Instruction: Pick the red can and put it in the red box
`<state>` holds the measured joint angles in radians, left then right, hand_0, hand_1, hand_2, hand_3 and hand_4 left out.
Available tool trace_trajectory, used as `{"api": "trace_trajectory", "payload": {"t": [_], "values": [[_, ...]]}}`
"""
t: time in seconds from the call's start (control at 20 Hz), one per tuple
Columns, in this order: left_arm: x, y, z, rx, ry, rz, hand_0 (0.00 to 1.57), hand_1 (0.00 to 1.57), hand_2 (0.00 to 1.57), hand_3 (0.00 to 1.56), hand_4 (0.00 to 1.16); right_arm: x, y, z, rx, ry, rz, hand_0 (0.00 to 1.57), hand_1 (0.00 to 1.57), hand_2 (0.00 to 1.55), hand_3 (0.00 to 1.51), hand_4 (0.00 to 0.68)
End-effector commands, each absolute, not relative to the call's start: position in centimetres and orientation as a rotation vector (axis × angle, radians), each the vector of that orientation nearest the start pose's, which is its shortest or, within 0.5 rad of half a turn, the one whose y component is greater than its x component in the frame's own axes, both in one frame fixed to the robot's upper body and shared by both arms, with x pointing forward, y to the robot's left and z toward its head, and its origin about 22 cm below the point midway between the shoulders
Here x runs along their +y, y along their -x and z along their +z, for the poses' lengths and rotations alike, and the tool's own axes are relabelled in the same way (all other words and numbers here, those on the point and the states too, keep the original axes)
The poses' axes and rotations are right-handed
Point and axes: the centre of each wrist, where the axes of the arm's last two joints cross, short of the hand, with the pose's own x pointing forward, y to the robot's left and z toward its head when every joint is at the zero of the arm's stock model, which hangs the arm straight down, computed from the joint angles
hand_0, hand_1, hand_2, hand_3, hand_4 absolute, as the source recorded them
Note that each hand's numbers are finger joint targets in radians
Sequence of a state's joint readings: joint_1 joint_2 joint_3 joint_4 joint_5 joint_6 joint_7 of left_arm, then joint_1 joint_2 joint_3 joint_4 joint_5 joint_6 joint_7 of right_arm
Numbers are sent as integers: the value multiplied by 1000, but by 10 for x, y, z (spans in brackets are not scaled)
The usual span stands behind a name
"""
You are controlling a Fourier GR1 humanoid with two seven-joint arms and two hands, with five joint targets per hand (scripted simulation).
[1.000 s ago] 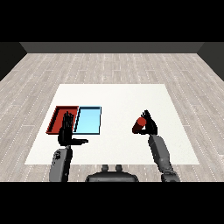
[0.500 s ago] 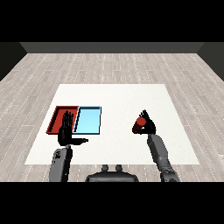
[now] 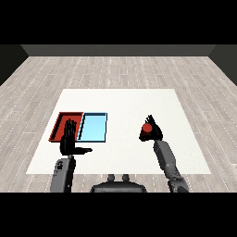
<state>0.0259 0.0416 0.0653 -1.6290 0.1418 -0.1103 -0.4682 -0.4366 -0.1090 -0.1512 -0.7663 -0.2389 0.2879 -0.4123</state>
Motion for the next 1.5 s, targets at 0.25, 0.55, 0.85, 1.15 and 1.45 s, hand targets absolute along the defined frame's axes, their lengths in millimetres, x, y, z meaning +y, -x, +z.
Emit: {"api": "trace_trajectory", "payload": {"t": [0.25,0.55,0.85,1.15,1.45], "values": [[254,-241,33,-2099,111,72,0,0,0,0,0,-251,-334,-81,-1538,-306,-86,0,0,0,0,0],[237,-222,13,-2097,85,84,0,0,0,0,0,-238,-335,-73,-1585,-175,-27,1525,1525,1502,1461,493],[254,-236,20,-2086,88,80,0,0,0,0,0,-239,-335,-76,-1536,-64,26,1538,1538,1472,1420,575],[257,-240,16,-2077,92,89,0,0,0,0,0,-217,-352,-70,-1493,-44,84,1531,1531,1468,1413,546],[261,-234,39,-2089,106,75,0,0,0,0,0,-217,-342,-68,-1538,-44,61,1548,1548,1475,1411,558]]}}
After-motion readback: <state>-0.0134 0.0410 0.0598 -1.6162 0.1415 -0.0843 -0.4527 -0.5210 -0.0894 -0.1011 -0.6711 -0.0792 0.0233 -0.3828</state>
